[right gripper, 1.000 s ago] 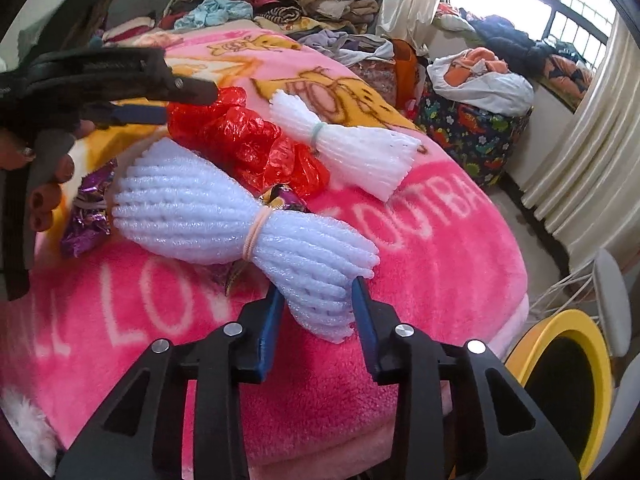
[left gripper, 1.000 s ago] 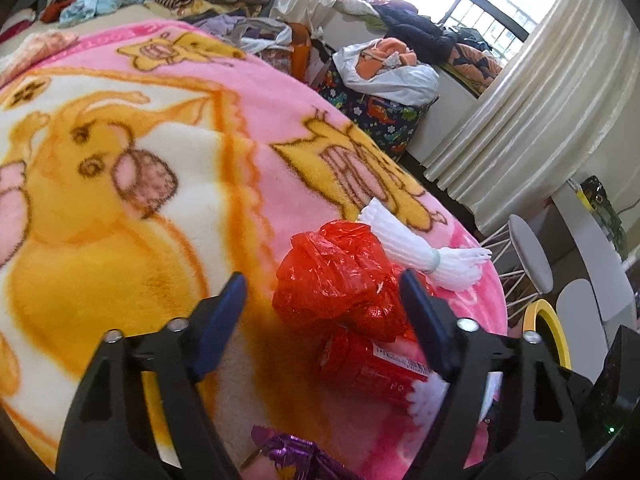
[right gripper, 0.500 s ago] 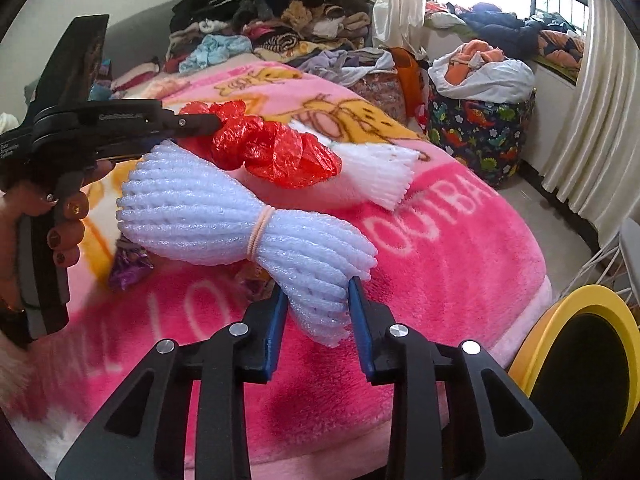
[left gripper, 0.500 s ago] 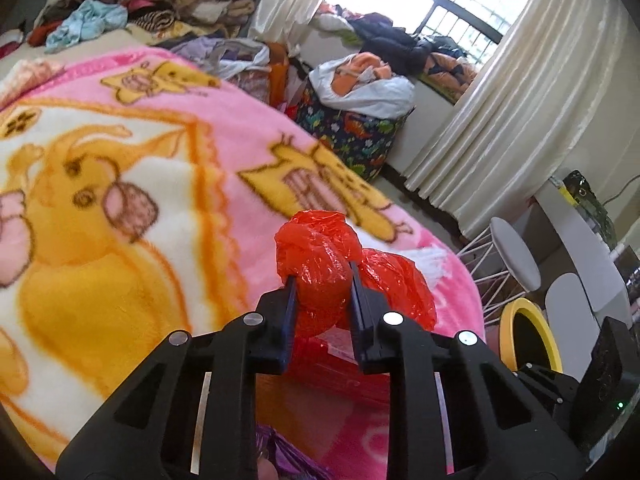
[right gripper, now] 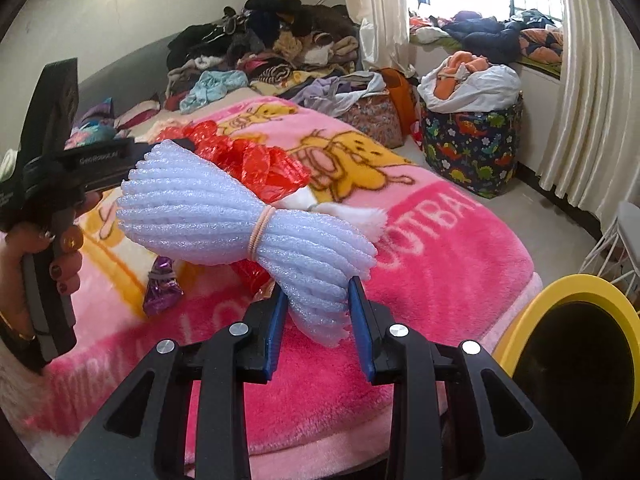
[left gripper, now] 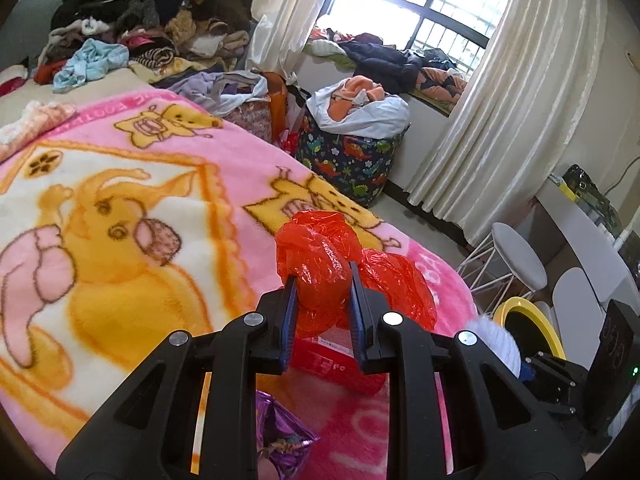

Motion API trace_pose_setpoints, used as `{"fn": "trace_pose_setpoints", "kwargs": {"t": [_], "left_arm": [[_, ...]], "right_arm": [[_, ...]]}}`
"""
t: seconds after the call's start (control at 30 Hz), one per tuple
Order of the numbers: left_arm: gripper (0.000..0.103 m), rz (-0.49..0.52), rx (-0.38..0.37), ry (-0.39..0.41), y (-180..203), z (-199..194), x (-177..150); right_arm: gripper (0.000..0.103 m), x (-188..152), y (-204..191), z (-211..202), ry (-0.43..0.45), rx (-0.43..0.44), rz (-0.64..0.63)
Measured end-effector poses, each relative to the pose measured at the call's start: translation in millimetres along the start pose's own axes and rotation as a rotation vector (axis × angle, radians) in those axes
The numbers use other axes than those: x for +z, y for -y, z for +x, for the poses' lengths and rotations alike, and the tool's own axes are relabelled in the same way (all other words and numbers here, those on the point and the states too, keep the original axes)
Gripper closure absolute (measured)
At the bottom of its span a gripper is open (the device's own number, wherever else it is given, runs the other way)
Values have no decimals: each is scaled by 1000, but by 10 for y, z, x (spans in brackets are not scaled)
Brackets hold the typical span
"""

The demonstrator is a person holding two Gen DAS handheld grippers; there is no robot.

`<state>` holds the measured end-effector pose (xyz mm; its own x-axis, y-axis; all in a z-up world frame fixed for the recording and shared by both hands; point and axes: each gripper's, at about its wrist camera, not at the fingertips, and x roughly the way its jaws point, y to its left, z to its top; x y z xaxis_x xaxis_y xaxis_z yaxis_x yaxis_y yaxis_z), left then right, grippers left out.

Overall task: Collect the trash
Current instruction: 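Carry the foam net and red bag over the bin with both grippers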

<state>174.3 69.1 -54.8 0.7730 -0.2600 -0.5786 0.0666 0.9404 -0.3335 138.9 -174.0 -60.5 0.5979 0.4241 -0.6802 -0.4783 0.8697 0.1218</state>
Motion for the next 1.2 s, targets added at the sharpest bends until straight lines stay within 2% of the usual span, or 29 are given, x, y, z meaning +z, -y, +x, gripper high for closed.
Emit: {"fn": "trace_pose_setpoints", "kwargs": {"t": [0.33, 1.2], "left_arm": [[87, 42, -14, 21, 235, -128, -19], [87, 124, -59, 17, 752, -199, -145]], "right_arm": [[74, -13, 109, -270, 46, -11, 55], [74, -102, 714, -771, 131, -60, 230]]}}
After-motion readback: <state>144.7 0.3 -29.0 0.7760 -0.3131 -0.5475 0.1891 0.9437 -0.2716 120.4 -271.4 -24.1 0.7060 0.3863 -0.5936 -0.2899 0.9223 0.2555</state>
